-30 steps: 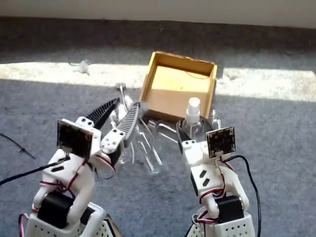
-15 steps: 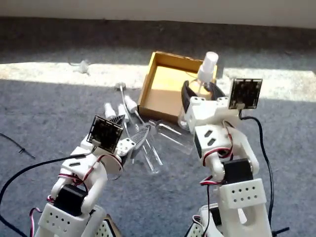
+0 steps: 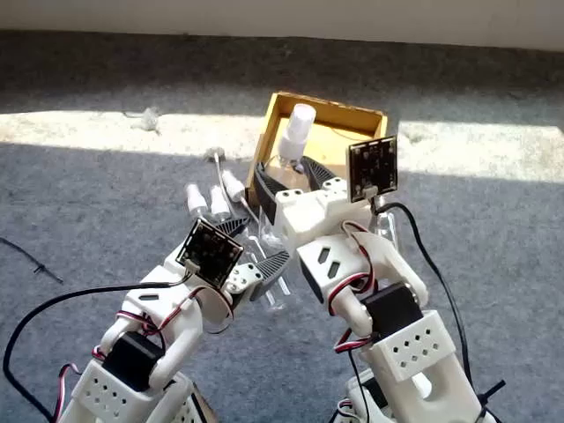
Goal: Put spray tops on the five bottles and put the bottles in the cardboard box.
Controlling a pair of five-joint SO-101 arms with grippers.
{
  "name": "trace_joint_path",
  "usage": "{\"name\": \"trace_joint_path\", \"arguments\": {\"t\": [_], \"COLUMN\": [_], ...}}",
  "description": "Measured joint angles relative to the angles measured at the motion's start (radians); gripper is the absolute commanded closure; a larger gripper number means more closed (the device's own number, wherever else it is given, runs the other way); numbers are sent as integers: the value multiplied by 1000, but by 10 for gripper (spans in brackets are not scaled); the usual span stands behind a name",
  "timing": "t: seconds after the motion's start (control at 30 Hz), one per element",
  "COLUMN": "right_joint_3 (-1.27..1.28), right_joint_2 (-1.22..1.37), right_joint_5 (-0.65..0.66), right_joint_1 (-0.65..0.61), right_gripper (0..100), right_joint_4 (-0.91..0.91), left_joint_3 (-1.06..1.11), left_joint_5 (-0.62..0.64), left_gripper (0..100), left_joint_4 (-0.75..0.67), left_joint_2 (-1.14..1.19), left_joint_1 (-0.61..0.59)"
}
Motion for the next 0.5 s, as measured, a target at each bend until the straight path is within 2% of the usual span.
{"name": "trace_joint_path", "arguments": {"t": [0.23, 0.5], "right_joint_3": [12, 12], "right_joint_2": [0, 0], "right_joint_5": [0, 71], "right_joint_1": [-21, -74], "right_gripper": [995, 995], "right_joint_4": [40, 126], "left_joint_3": [0, 28], "left_joint_5": [0, 3], "left_gripper": [737, 737], "left_joint_4": [-29, -69], "left_joint_2": [0, 0], "left_joint_1": [-34, -54]}}
